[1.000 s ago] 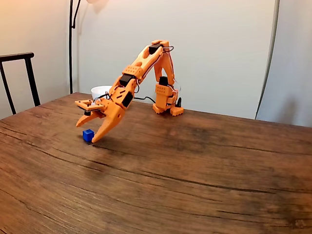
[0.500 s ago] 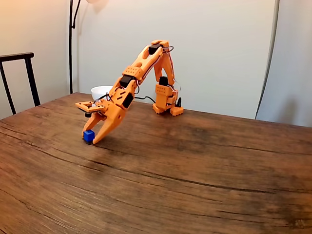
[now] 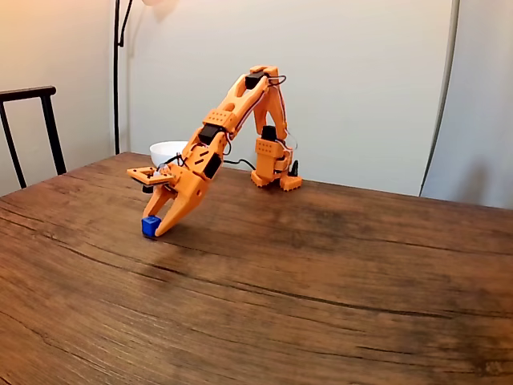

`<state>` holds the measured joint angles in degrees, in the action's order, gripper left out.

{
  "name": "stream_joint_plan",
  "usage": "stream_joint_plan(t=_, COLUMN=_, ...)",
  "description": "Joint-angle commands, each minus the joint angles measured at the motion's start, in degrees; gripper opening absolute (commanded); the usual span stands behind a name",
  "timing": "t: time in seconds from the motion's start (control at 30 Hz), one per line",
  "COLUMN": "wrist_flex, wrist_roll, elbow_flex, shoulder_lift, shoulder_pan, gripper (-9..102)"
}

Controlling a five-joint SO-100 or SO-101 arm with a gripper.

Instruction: Grasp the cube and drop it in the bowl

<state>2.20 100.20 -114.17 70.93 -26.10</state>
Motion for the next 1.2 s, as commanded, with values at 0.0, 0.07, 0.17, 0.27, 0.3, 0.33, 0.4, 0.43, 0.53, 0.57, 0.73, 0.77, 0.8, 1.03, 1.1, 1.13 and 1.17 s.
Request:
stream_joint_plan(t=0.0, wrist_flex=0.3, wrist_roll=-0.4, elbow_flex=-0.2, shoulder_lift=0.1, shoulder_pan=0.0, gripper=14)
stream_joint_plan(t=0.07, wrist_flex=0.3, wrist_roll=-0.4, elbow_flex=-0.2, shoulder_lift=0.1, shoulder_pan=-0.1, gripper=14)
stream_joint_plan(t=0.17, wrist_flex=0.4, wrist_roll=-0.4, elbow_flex=-0.2, shoulder_lift=0.1, shoulder_pan=-0.1, gripper=14)
stream_joint_plan(t=0.27, wrist_flex=0.4, wrist_roll=-0.4, elbow_flex=-0.2, shoulder_lift=0.1, shoulder_pan=-0.1, gripper=14)
stream_joint_plan(t=0.3, wrist_flex=0.4, wrist_roll=-0.4, elbow_flex=-0.2, shoulder_lift=0.1, shoulder_pan=-0.1, gripper=14)
stream_joint_plan(t=0.33, wrist_flex=0.4, wrist_roll=-0.4, elbow_flex=-0.2, shoulder_lift=0.1, shoulder_pan=-0.1, gripper=14)
stream_joint_plan(t=0.4, wrist_flex=0.4, wrist_roll=-0.4, elbow_flex=-0.2, shoulder_lift=0.1, shoulder_pan=0.0, gripper=14)
stream_joint_plan(t=0.43, wrist_flex=0.4, wrist_roll=-0.4, elbow_flex=-0.2, shoulder_lift=0.1, shoulder_pan=0.1, gripper=14)
stream_joint_plan(t=0.53, wrist_flex=0.4, wrist_roll=-0.4, elbow_flex=-0.2, shoulder_lift=0.1, shoulder_pan=0.3, gripper=9)
stream_joint_plan(t=0.57, wrist_flex=0.4, wrist_roll=-0.4, elbow_flex=-0.2, shoulder_lift=0.1, shoulder_pan=0.4, gripper=6)
stream_joint_plan(t=0.73, wrist_flex=0.4, wrist_roll=-0.3, elbow_flex=0.4, shoulder_lift=0.2, shoulder_pan=0.5, gripper=2)
stream_joint_plan(t=0.77, wrist_flex=0.4, wrist_roll=-0.2, elbow_flex=0.6, shoulder_lift=0.3, shoulder_pan=0.5, gripper=2)
stream_joint_plan(t=0.8, wrist_flex=0.4, wrist_roll=-0.2, elbow_flex=0.7, shoulder_lift=0.4, shoulder_pan=0.5, gripper=2)
stream_joint_plan(t=1.03, wrist_flex=0.5, wrist_roll=0.4, elbow_flex=2.6, shoulder_lift=3.0, shoulder_pan=1.9, gripper=1)
stream_joint_plan(t=1.1, wrist_flex=0.5, wrist_roll=0.2, elbow_flex=3.0, shoulder_lift=4.7, shoulder_pan=2.4, gripper=1)
stream_joint_plan(t=1.13, wrist_flex=0.5, wrist_roll=0.1, elbow_flex=3.1, shoulder_lift=5.6, shoulder_pan=2.5, gripper=1)
stream_joint_plan(t=1.17, wrist_flex=0.5, wrist_roll=-0.1, elbow_flex=3.0, shoulder_lift=6.8, shoulder_pan=2.5, gripper=1)
